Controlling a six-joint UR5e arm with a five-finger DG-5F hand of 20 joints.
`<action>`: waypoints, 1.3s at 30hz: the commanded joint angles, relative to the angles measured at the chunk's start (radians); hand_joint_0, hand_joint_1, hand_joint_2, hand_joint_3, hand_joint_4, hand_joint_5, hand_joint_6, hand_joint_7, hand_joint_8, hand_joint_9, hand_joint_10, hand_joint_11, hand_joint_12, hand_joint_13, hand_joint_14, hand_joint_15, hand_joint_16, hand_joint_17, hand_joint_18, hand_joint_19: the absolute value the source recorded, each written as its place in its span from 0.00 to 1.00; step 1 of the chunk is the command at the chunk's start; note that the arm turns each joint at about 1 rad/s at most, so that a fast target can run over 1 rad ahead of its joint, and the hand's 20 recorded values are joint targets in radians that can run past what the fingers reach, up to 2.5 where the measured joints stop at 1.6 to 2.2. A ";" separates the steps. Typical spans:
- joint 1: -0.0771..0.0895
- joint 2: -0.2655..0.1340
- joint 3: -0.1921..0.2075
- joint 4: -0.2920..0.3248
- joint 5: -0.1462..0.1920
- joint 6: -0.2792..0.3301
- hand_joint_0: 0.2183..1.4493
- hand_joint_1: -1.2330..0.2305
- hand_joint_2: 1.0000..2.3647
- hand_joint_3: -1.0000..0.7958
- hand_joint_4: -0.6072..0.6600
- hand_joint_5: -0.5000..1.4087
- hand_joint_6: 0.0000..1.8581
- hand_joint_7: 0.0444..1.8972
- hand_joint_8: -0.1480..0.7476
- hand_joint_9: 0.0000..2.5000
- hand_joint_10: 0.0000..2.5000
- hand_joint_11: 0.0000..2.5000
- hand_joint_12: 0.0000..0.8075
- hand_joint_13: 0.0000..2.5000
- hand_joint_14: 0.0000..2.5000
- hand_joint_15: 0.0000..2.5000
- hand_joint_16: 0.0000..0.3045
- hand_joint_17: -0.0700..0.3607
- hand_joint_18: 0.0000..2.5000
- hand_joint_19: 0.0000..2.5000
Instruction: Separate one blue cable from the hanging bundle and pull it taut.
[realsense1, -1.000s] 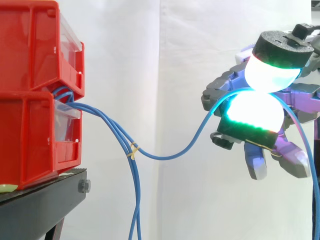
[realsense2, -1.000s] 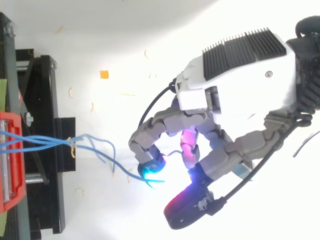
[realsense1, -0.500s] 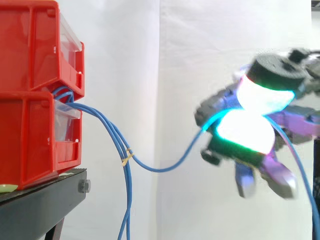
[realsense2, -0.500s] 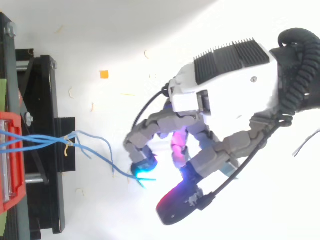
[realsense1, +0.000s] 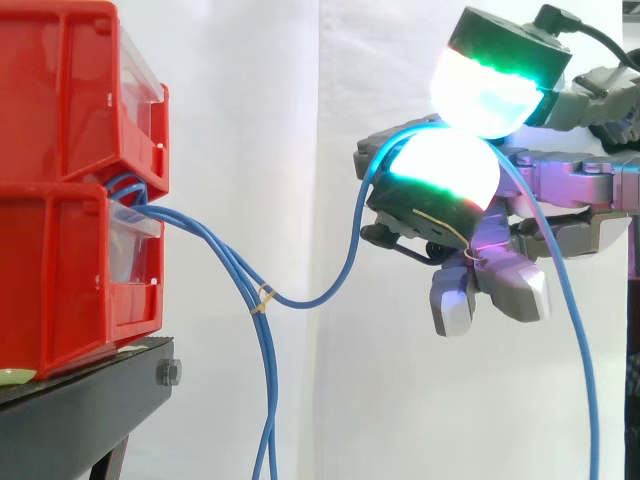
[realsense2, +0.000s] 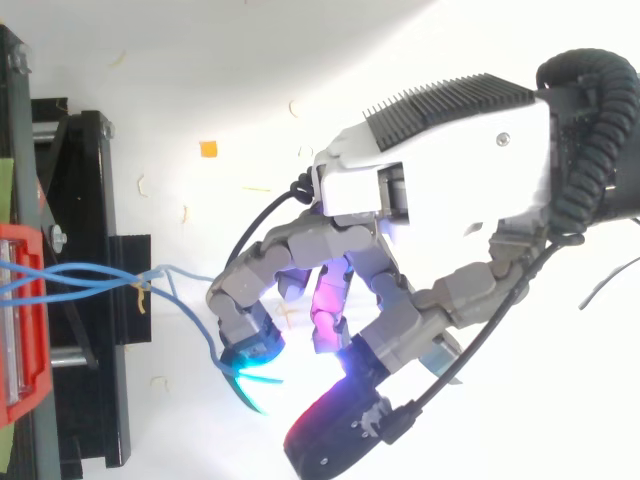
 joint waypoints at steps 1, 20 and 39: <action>0.001 0.000 0.000 0.000 -0.001 -0.018 0.41 0.38 0.01 0.43 0.46 0.34 0.27 0.70 0.25 0.77 0.01 0.14 0.25 0.49 0.01 0.16 0.13 0.37 0.27 0.21; 0.001 0.000 -0.013 0.016 0.002 -0.005 0.41 0.38 0.01 0.43 0.46 0.34 0.27 0.70 0.26 0.77 0.01 0.13 0.25 0.49 0.01 0.16 0.13 0.37 0.27 0.21; 0.004 0.000 -0.013 0.043 -0.001 -0.007 0.41 0.38 0.01 0.43 0.46 0.34 0.27 0.70 0.26 0.77 0.01 0.14 0.25 0.50 0.01 0.16 0.13 0.37 0.28 0.22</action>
